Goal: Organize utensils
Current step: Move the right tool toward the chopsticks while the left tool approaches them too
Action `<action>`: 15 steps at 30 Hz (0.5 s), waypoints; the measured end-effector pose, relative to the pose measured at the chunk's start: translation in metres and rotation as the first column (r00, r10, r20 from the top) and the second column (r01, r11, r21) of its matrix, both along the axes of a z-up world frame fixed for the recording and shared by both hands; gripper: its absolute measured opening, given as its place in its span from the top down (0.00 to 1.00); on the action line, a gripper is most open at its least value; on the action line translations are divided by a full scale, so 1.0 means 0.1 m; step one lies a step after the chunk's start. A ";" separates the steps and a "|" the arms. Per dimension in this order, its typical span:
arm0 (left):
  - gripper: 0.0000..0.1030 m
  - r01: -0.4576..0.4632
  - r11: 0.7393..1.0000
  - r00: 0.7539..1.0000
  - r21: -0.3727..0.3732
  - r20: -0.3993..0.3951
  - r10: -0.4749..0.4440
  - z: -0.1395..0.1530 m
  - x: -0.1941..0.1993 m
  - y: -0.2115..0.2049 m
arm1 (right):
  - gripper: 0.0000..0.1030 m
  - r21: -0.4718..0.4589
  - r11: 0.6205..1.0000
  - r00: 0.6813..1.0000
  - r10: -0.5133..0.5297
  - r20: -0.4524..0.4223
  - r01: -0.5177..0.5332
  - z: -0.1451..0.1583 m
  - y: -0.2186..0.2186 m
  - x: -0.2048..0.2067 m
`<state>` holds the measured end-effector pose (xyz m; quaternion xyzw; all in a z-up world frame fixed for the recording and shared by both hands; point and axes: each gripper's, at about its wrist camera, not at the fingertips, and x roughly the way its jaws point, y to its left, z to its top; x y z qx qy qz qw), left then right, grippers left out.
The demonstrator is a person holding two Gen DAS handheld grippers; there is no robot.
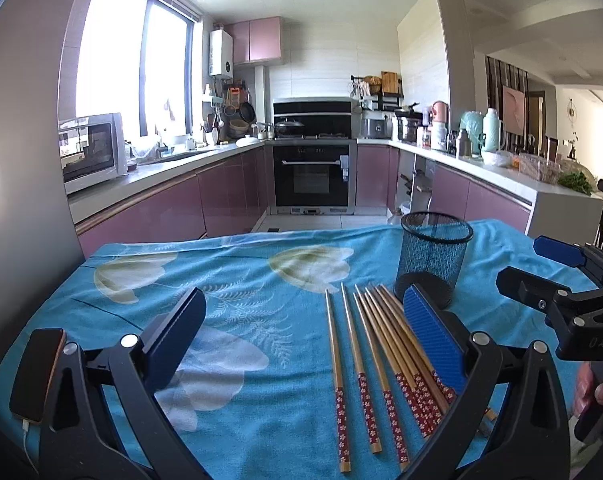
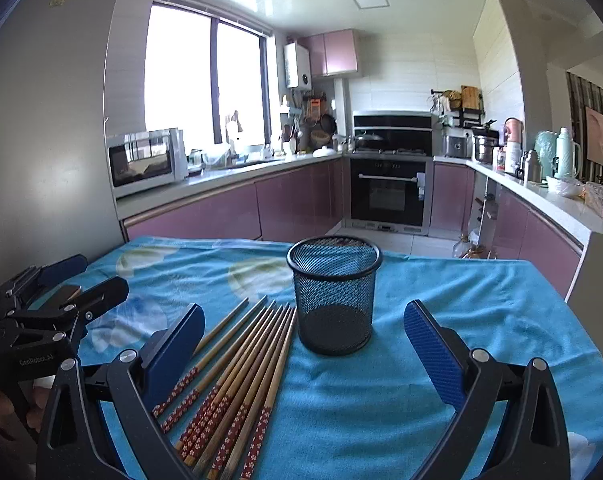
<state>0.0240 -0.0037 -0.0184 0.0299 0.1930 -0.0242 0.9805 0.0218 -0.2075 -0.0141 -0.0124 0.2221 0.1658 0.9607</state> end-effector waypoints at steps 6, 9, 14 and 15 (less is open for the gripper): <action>0.13 0.030 0.998 0.990 0.053 -0.141 -0.022 -0.18 0.25 0.02 | 0.14 -0.070 0.996 0.986 0.050 -0.157 -0.062 -0.27 0.18 0.19; 0.24 0.058 0.996 0.978 0.069 -0.205 -0.043 -0.29 0.39 0.00 | 0.23 -0.084 0.995 0.972 0.041 -0.231 -0.062 -0.38 0.19 0.33; 0.33 0.100 0.991 0.955 0.089 -0.287 -0.071 -0.46 0.61 -0.05 | 0.44 -0.092 0.994 0.943 0.030 -0.332 -0.065 -0.52 0.18 0.52; 0.33 0.109 0.990 0.951 0.089 -0.300 -0.078 -0.49 0.65 -0.06 | 0.48 -0.095 0.993 0.940 0.036 -0.341 -0.073 -0.54 0.20 0.54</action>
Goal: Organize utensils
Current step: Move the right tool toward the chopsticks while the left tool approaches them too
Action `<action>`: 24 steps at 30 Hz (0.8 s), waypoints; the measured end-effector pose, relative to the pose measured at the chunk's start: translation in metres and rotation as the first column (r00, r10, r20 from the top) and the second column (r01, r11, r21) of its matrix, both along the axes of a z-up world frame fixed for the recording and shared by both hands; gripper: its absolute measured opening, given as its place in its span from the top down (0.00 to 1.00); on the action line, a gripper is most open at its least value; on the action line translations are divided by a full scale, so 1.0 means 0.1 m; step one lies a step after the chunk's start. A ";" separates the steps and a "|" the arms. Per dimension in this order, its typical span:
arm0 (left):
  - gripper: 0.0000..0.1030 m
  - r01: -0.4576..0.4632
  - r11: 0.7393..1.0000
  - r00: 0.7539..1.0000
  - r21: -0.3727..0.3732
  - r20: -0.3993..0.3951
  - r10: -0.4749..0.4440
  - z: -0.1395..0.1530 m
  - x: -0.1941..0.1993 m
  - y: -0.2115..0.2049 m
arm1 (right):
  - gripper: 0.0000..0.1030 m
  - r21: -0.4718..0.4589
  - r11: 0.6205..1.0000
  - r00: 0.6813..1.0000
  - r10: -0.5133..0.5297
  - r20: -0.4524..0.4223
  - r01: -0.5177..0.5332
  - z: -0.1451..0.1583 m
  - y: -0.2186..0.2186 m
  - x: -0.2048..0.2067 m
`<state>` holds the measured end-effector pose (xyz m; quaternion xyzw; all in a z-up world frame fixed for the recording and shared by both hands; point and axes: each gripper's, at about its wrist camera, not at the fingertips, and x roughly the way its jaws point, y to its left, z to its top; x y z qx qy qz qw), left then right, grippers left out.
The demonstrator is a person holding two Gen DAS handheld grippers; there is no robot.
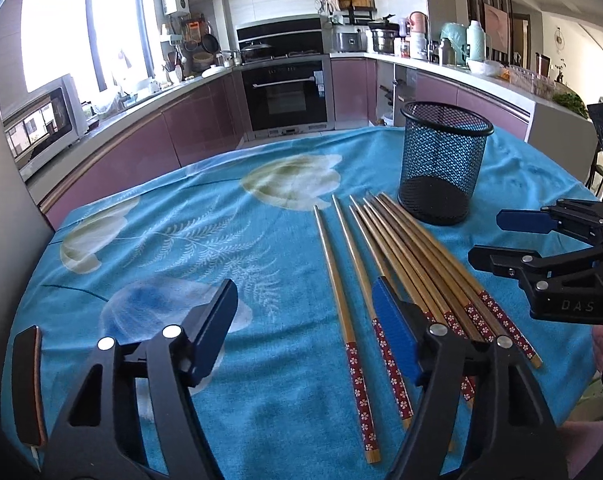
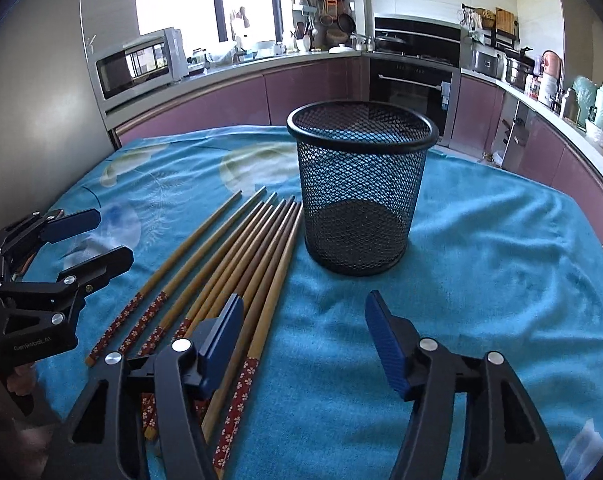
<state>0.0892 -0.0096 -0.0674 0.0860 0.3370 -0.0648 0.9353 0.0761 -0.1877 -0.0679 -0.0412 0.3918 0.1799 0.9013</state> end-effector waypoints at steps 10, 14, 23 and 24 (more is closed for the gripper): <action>0.58 0.027 0.999 0.988 -0.043 -0.151 -0.034 -0.27 0.37 0.01 | 0.61 -0.002 1.000 0.997 0.026 -0.073 -0.027 -0.10 0.07 0.19; 0.60 0.039 0.997 0.983 -0.060 -0.176 -0.049 -0.32 0.46 -0.02 | 0.61 -0.033 0.999 0.996 0.028 -0.085 -0.031 -0.11 0.13 0.24; 0.73 0.070 0.994 0.970 -0.088 -0.228 -0.089 -0.38 0.73 -0.11 | 0.80 -0.034 0.998 0.994 0.052 -0.094 -0.056 -0.11 0.17 0.36; 0.75 0.071 0.993 0.969 -0.095 -0.231 -0.091 -0.38 0.75 -0.12 | 0.89 -0.013 0.998 0.993 0.057 -0.103 -0.059 -0.11 0.16 0.37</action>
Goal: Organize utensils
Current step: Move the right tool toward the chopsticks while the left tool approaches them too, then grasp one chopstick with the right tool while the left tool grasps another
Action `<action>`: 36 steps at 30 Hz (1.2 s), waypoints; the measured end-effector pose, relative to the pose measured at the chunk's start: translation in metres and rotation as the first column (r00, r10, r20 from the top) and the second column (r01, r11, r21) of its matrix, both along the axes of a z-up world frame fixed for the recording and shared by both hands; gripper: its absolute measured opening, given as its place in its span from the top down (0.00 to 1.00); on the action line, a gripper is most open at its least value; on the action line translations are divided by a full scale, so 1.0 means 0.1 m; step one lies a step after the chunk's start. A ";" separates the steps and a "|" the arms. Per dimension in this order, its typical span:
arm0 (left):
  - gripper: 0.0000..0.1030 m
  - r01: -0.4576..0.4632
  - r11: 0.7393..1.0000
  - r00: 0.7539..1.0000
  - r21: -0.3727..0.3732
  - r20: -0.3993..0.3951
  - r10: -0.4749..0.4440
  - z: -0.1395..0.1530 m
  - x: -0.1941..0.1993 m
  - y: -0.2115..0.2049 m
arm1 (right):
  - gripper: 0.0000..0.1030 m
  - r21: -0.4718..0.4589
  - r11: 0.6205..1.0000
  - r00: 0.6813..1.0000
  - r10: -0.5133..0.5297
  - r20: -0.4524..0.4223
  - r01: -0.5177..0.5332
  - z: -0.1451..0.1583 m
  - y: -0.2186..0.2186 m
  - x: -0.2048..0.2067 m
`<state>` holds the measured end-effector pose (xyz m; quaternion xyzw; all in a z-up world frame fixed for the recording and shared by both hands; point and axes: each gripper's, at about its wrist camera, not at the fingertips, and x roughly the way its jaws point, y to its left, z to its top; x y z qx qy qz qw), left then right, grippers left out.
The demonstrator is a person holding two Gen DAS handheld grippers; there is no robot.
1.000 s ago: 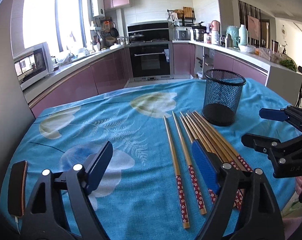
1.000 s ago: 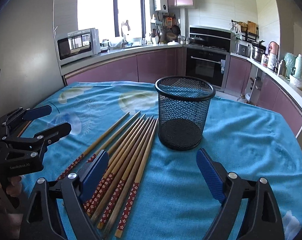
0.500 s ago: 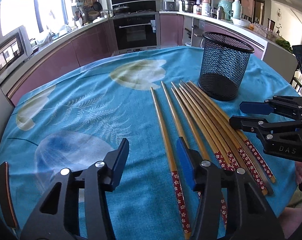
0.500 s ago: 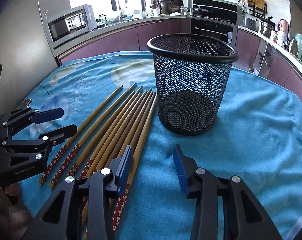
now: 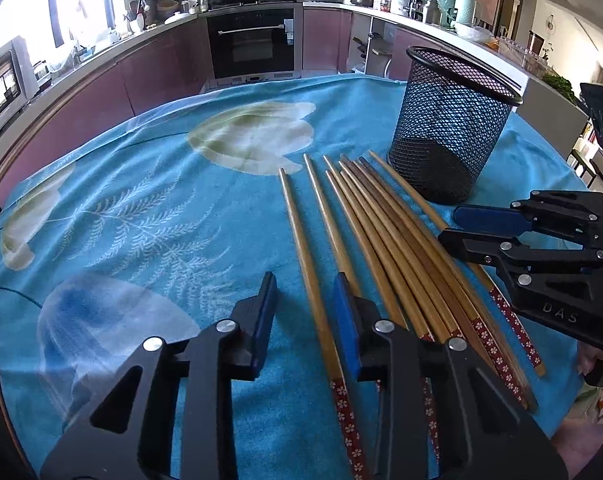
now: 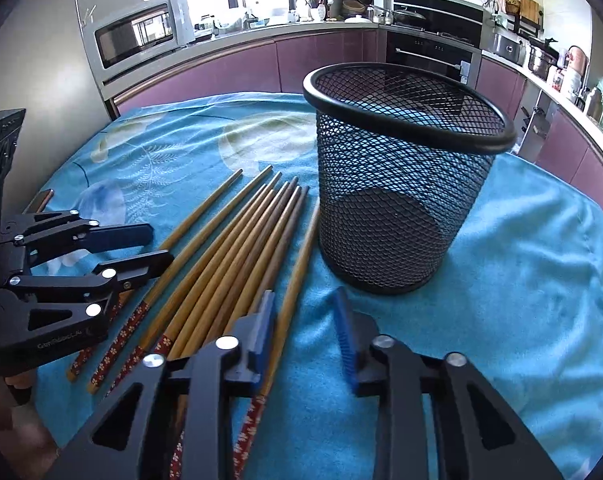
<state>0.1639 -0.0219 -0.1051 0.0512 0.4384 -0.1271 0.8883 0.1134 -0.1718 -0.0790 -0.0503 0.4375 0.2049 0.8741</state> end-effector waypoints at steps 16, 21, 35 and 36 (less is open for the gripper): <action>0.93 -0.018 0.990 1.000 -0.138 0.018 0.020 0.24 -0.20 0.07 | 0.95 0.206 0.978 0.999 0.040 0.025 -0.044 0.25 -0.20 -0.18; 0.93 -0.008 0.987 0.998 -0.159 0.065 0.018 0.47 -0.31 0.09 | 0.95 0.244 0.967 0.995 0.056 0.088 -0.076 0.46 -0.26 -0.29; 0.93 0.109 0.959 0.966 -0.262 0.256 -0.040 1.43 -0.52 0.06 | 0.95 0.329 0.935 0.960 0.036 0.279 -0.131 1.18 -0.52 -0.26; 0.93 0.116 0.957 0.961 -0.264 0.274 -0.041 1.51 -0.52 0.04 | 0.95 0.330 0.935 0.955 0.032 0.293 -0.133 1.25 -0.55 -0.24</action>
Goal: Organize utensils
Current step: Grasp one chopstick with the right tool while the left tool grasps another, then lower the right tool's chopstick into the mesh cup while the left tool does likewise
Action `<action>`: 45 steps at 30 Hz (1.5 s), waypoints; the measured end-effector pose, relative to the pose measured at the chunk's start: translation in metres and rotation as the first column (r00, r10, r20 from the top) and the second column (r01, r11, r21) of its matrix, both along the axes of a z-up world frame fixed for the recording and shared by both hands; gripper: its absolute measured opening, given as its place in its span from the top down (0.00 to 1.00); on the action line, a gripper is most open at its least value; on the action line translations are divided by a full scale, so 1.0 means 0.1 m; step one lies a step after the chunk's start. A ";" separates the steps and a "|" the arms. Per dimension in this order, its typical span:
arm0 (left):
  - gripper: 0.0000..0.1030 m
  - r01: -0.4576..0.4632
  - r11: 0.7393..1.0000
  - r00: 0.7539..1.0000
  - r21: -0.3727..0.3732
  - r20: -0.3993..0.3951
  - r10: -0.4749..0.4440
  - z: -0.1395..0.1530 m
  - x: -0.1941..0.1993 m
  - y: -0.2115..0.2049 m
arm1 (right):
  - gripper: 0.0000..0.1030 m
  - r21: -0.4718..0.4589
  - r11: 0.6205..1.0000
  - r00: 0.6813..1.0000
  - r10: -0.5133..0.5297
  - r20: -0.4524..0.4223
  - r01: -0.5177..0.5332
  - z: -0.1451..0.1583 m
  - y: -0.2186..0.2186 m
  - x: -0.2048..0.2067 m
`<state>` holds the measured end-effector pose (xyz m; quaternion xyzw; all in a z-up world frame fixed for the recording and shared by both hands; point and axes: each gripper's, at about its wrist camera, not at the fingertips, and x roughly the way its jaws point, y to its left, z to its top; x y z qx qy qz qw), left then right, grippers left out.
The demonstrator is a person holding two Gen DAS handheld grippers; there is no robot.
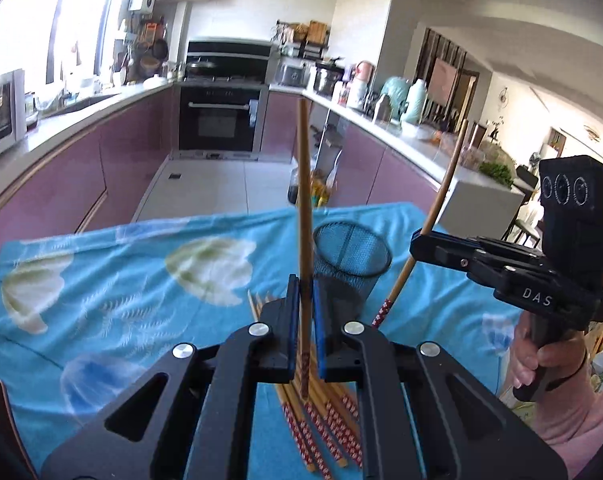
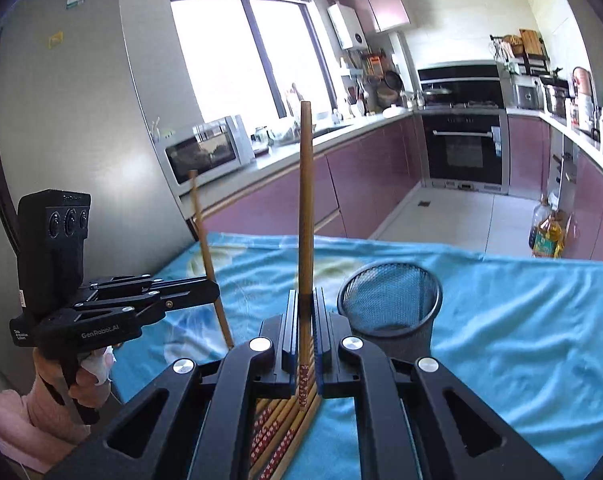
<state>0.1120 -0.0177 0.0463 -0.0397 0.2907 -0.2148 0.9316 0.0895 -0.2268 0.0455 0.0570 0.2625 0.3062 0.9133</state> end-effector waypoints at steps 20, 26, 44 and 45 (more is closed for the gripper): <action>0.93 0.088 0.996 0.996 -0.009 0.023 -0.088 0.56 0.65 -0.77 | 0.95 -0.084 0.992 0.996 -0.089 0.012 0.089 0.23 -0.27 0.70; 0.93 0.116 0.992 0.990 0.046 -0.089 -0.112 0.08 0.92 -0.90 | 0.95 -0.158 0.986 0.992 -0.063 -0.107 0.046 -0.06 -0.16 0.85; 0.82 0.044 0.998 0.996 0.043 -0.085 -0.040 -0.23 1.02 -0.66 | 0.81 -0.143 0.985 0.985 -0.115 -0.125 0.097 -0.17 -0.10 0.92; 0.79 0.033 0.999 0.997 0.042 -0.073 -0.030 -0.21 0.97 -0.61 | 0.79 -0.140 0.986 0.987 -0.111 -0.112 0.095 -0.16 -0.11 0.86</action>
